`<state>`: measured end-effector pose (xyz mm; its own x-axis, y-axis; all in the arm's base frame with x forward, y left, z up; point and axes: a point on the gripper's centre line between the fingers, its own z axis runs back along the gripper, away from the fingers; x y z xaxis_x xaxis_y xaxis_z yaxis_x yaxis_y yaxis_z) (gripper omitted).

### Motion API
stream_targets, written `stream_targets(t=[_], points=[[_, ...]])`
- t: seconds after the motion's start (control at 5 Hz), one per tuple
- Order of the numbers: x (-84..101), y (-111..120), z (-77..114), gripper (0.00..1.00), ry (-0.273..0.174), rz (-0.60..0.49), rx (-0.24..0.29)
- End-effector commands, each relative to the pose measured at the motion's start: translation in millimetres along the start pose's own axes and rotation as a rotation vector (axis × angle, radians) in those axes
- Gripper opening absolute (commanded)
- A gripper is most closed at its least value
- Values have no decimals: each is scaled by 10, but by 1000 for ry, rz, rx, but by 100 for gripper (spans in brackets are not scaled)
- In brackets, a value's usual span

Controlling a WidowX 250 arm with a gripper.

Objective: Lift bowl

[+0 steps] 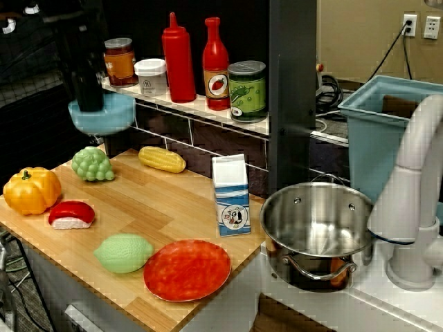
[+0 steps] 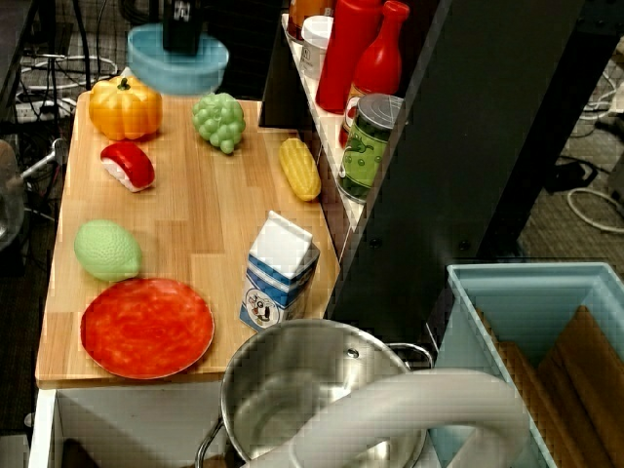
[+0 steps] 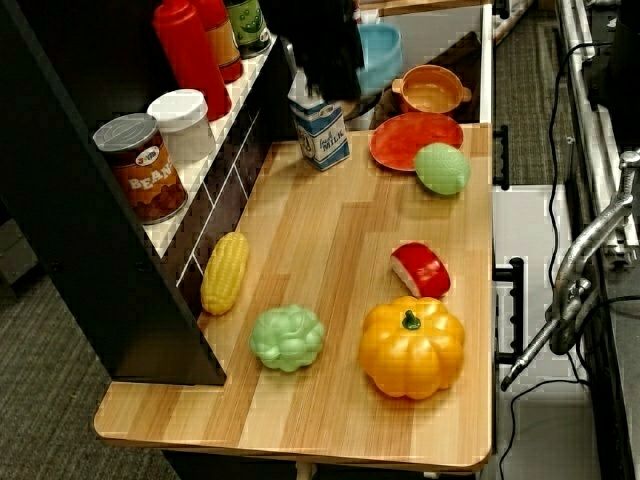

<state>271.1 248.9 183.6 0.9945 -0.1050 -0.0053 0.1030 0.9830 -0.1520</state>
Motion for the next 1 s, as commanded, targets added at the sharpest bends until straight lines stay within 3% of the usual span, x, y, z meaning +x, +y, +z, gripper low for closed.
stream_targets(t=[0.0, 0.8], points=[[-72, -53, 565, 0, -38, -22, 27], [-147, -42, 583, 0, -54, -26, 28]])
